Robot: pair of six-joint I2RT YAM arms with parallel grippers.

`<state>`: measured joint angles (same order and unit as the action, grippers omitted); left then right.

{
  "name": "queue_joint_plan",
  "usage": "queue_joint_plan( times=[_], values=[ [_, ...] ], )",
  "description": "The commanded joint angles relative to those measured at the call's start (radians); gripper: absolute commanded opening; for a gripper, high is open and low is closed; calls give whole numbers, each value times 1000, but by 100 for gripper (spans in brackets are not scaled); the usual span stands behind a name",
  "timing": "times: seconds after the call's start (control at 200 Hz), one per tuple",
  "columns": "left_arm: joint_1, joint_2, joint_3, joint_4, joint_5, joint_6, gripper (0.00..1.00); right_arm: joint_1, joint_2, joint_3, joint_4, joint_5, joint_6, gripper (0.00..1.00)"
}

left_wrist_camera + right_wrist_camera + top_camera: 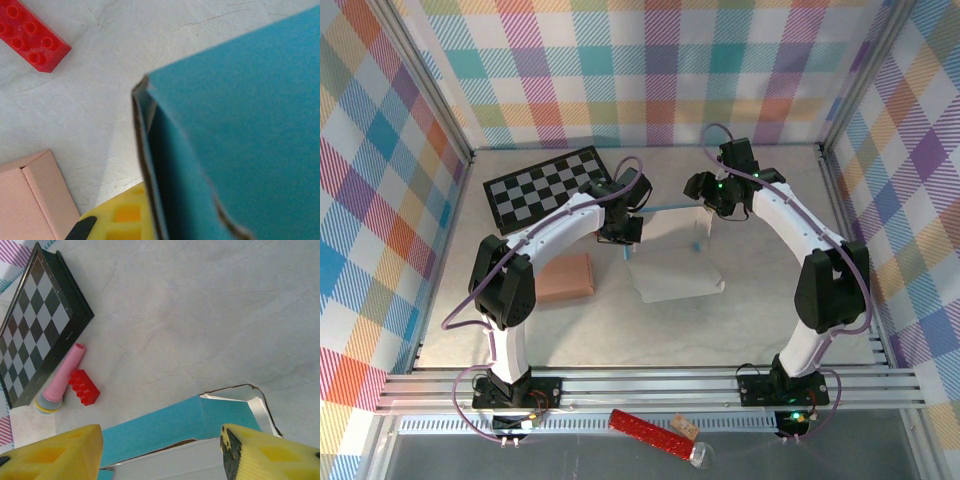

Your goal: Fold the paper box

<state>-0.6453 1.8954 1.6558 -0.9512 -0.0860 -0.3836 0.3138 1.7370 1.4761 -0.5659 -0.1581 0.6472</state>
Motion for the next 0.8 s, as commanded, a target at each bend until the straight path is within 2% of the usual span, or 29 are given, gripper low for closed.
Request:
queue_joint_plan(
  times=[0.0,0.47,0.625,0.795],
  values=[
    [4,-32,16,-20,22,12,0,-4,32,22,-22,-16,-53,64],
    [11,-33,16,13,46,22,0,-4,34,15,32,-255,-24,63],
    [31,-45,3,27,60,29,0,-16,-19,6,-12,-238,-47,63],
    [73,-53,-1,51,119,63,0,-46,-154,0,-11,-230,-108,64]
  ],
)
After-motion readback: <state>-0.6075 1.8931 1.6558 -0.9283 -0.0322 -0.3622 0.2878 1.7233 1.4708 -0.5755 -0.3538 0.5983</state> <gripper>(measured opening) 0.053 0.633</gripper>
